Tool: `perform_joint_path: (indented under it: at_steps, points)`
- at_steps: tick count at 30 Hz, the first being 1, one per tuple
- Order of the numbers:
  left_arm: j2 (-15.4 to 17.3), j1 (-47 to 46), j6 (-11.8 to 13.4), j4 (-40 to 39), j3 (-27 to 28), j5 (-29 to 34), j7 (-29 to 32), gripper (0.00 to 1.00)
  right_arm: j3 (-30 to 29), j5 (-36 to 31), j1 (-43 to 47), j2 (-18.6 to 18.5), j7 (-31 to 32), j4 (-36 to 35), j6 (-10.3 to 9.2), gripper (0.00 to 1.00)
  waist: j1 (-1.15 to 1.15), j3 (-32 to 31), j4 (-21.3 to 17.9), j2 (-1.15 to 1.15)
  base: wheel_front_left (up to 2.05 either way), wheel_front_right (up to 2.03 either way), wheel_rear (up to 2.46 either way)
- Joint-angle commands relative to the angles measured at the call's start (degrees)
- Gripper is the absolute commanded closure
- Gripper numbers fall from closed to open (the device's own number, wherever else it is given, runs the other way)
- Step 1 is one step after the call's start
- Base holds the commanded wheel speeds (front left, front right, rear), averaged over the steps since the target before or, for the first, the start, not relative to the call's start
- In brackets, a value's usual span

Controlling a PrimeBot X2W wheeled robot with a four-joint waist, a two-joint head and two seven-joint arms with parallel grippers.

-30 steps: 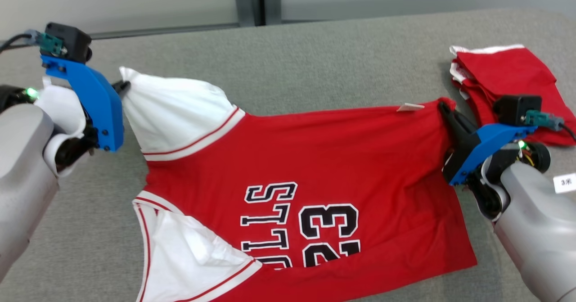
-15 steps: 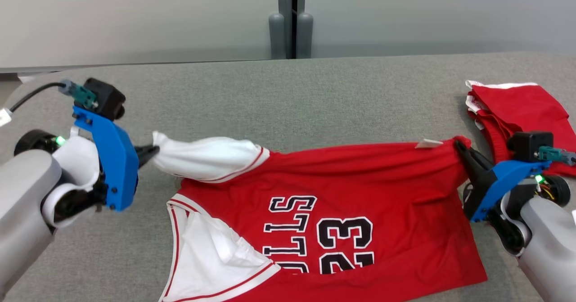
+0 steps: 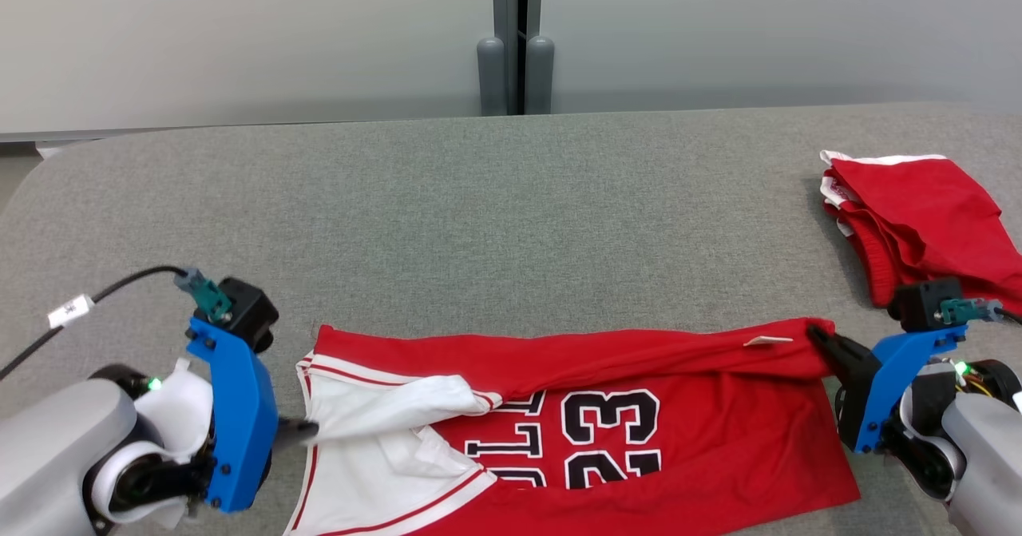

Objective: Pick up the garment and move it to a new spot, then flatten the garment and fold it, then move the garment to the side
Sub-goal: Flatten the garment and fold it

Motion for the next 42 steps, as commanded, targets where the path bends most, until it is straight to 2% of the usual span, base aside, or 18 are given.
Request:
perform_joint_path:
  at_steps: [1, 7, 8, 9, 10, 11, 12, 14, 21, 27, 33, 35, 39, 42]
  points:
    - [0.58, 0.95, 0.65, -0.65, -0.22, -0.28, 0.82, 1.00, 0.63, 0.51, 1.29, -0.82, 0.84, -0.44, -0.01, 1.00, 0.00, -0.04, -0.10, 0.00, 0.00, 0.00, 0.00]
    - [1.64, 3.41, 2.23, -3.38, -0.64, -1.04, 2.26, 1.00, 2.97, 2.77, 2.69, -2.34, 5.31, -2.49, -0.01, 1.00, 0.00, -0.09, -0.26, 0.00, 0.00, 0.00, 0.00]
    - [1.52, 3.82, 2.32, -3.51, -0.70, -1.08, 2.33, 1.00, 3.21, 3.10, 2.72, -2.57, 5.82, -2.75, -0.01, 0.91, 0.00, -0.04, -0.30, 0.00, 0.00, 0.00, 0.00]
    - [1.24, 4.29, 2.48, -3.55, -0.74, -1.16, 2.22, 1.00, 3.54, 3.38, 2.87, -2.66, 6.45, -2.85, -0.01, 0.68, 0.00, 0.04, -0.32, 0.00, 0.00, 0.00, 0.00]
    - [0.95, 4.79, 2.59, -3.52, -0.81, -1.23, 2.16, 1.00, 3.88, 3.59, 3.09, -2.70, 6.99, -2.90, -0.01, 0.53, 0.00, 0.09, -0.34, 0.00, 0.00, 0.00, 0.00]
    - [0.74, 5.26, 2.60, -3.41, -0.86, -1.25, 2.17, 1.00, 4.08, 3.71, 3.24, -2.75, 7.32, -2.84, -0.01, 0.07, 0.00, 0.12, -0.34, 0.00, 0.00, 0.00, 0.00]
    - [0.54, 5.62, 2.62, -3.19, -0.90, -1.04, 1.90, 0.84, 4.24, 3.81, 3.31, -2.82, 7.56, -2.75, -0.01, 0.00, 0.00, 0.16, -0.36, 0.00, 0.00, 0.00, 0.00]
    - [0.04, 6.42, 2.47, -2.66, -0.93, -0.87, 1.23, 0.00, 4.50, 3.96, 3.35, -2.90, 7.74, -2.53, -0.01, 0.00, 0.00, 0.23, -0.38, 0.00, 0.00, 0.00, 0.00]
    - [0.40, 7.54, 1.93, -1.47, 0.41, -1.23, -1.87, 0.00, 3.10, 4.15, 2.71, -4.33, 5.25, -2.29, -0.01, 0.00, 0.00, -0.57, -0.23, 0.00, 0.00, 0.00, 0.00]
    - [1.45, 6.64, 4.03, -4.58, 3.30, 4.09, -10.98, 0.00, 0.13, 6.12, 4.37, -6.31, -0.84, -7.64, -0.01, 0.00, 0.00, -2.18, -0.03, 0.00, 0.00, 0.00, 0.00]
    - [2.24, 8.54, 9.99, -7.19, 6.95, 9.52, -23.68, 0.00, -4.26, 4.93, 5.22, -8.48, -8.43, -11.97, -0.01, 0.00, 0.00, -3.61, 0.12, 0.00, 0.00, 0.00, 0.00]
    - [1.64, 9.63, 13.41, -6.90, 9.61, 10.07, -29.93, 0.00, -6.31, 3.96, 5.50, -8.64, -11.30, -13.47, -0.01, 0.00, 0.00, -3.96, 0.17, 0.00, 0.00, 0.00, 0.00]
    - [0.28, 12.56, 19.43, -5.62, 13.64, 11.87, -41.77, 0.00, -12.19, 0.54, 7.32, -6.45, -14.17, -16.35, -0.01, 0.00, 0.00, -4.64, 0.20, 0.00, 0.00, 0.00, 0.00]
    - [-0.30, 14.52, 21.47, -5.00, 15.10, 12.03, -46.65, 0.00, -16.02, -1.80, 8.74, -4.59, -14.42, -18.28, -0.01, 0.00, 0.00, -4.80, 0.23, 0.00, 0.00, 0.00, 0.00]
